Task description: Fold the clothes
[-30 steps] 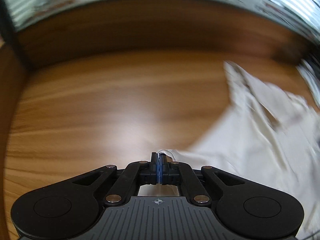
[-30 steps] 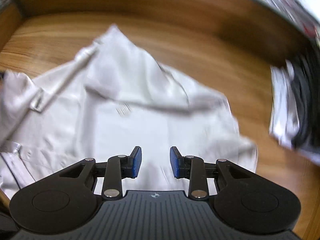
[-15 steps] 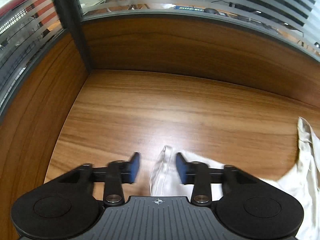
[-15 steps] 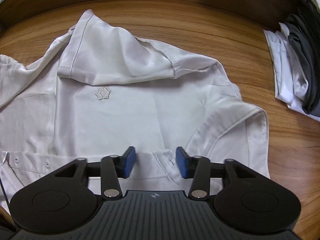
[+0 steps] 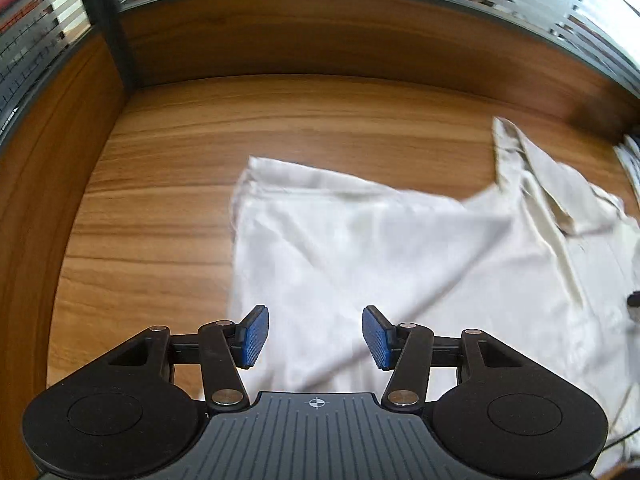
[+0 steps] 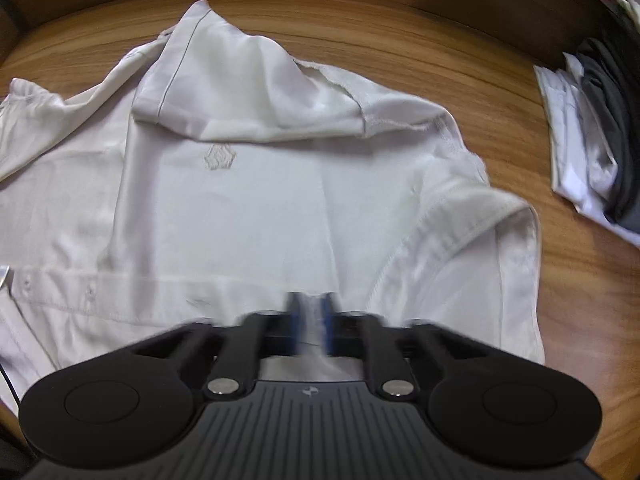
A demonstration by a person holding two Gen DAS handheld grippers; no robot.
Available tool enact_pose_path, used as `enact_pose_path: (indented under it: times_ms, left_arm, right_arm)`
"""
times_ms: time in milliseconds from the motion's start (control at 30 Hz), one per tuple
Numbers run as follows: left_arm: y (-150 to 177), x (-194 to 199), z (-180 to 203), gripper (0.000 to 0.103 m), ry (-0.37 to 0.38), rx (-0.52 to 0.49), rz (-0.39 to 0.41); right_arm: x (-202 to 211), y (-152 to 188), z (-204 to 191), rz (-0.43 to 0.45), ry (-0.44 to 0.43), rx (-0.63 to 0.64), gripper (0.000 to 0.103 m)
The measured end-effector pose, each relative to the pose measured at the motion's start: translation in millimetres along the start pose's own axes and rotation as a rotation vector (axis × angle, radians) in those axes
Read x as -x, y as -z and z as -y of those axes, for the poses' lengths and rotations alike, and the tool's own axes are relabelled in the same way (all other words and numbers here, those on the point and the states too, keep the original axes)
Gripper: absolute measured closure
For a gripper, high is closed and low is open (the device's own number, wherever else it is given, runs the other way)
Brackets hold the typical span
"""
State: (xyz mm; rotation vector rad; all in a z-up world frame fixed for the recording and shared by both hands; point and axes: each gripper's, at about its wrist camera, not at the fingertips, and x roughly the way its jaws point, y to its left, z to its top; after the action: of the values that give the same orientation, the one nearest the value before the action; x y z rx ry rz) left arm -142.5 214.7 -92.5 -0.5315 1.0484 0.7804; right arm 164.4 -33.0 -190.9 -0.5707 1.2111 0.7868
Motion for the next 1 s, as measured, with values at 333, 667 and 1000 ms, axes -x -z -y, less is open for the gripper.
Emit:
enact_pose_path:
  times_ms: [333,667,1000]
  left_arm:
    - [22.5,12.5,25.0,0.048,0.021,-0.129,0.007]
    - [43.3,9.3,48.3,0.048,0.051,-0.197,-0.028]
    - [72.1,8.4,78.9,0.047,0.057,-0.294,-0.032]
  right_arm:
    - [47.3,81.7,0.9,0.037,-0.020,-0.084,0.099]
    - [66.3,188.0,20.2,-0.046,0.035,-0.193,0.100]
    - [76.2,206.8,34.4,-0.029,0.090,-0.198,0.102]
